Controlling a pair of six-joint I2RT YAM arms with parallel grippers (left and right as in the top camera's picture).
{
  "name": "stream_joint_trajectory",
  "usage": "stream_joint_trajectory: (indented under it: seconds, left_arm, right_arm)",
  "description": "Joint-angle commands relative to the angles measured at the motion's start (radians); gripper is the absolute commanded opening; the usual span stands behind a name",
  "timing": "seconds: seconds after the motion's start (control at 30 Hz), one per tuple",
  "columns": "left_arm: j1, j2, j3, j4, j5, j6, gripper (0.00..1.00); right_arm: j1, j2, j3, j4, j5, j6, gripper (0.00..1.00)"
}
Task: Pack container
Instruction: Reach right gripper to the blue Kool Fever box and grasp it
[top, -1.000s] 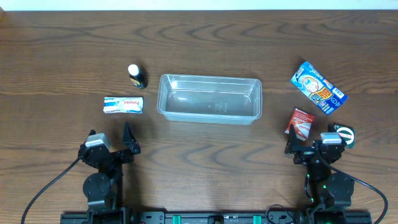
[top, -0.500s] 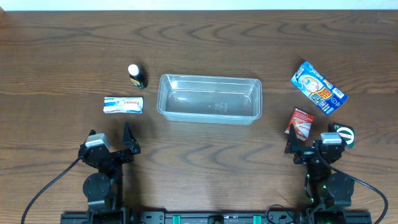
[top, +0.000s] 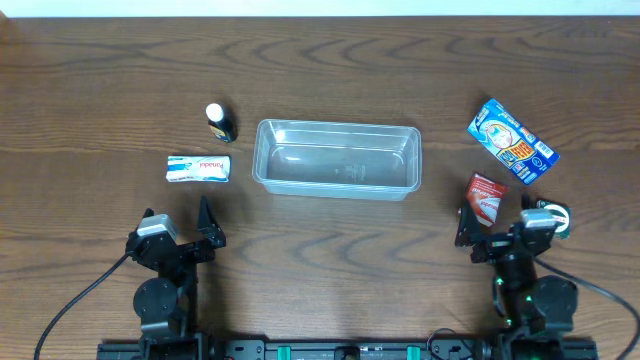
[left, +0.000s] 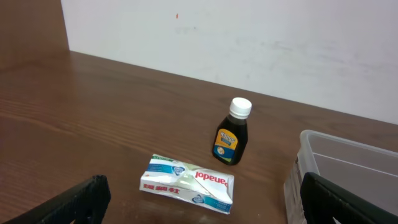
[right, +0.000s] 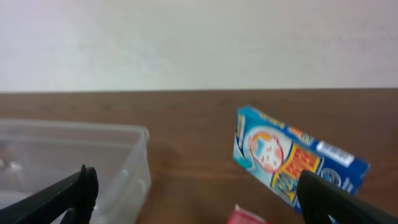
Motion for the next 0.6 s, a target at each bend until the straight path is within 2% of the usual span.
stream_joint_trajectory:
  seconds: [0.0,0.2,0.33,0.47,0.57]
  left_arm:
    - [0.005,-0.007,-0.019,-0.037,-0.012,0.016,0.98]
    - [0.005,-0.007,-0.019,-0.037,-0.012,0.016,0.98]
    - [0.005,-0.007,-0.019,-0.037,-0.013,0.016,0.98]
    - [0.005,-0.007,-0.019,-0.037,-0.012,0.016,0.98]
    - [0.005,-0.007,-0.019,-0.037,-0.013,0.016,0.98]
  right_arm:
    - [0.006,0.125,0.141,0.005,-0.014,0.021,0.99]
    - [0.005,0.507,0.44,-0.076,-0.031,0.015,0.99]
    - [-0.019,0.814,0.71,-0.235,-0.087,-0.004,0.99]
    - [-0.063,1.089,0.967,-0.414,-0.157,-0.088,0.99]
    - [-0.085,1.237,1.08,-0.486,-0.153,-0.091,0.99]
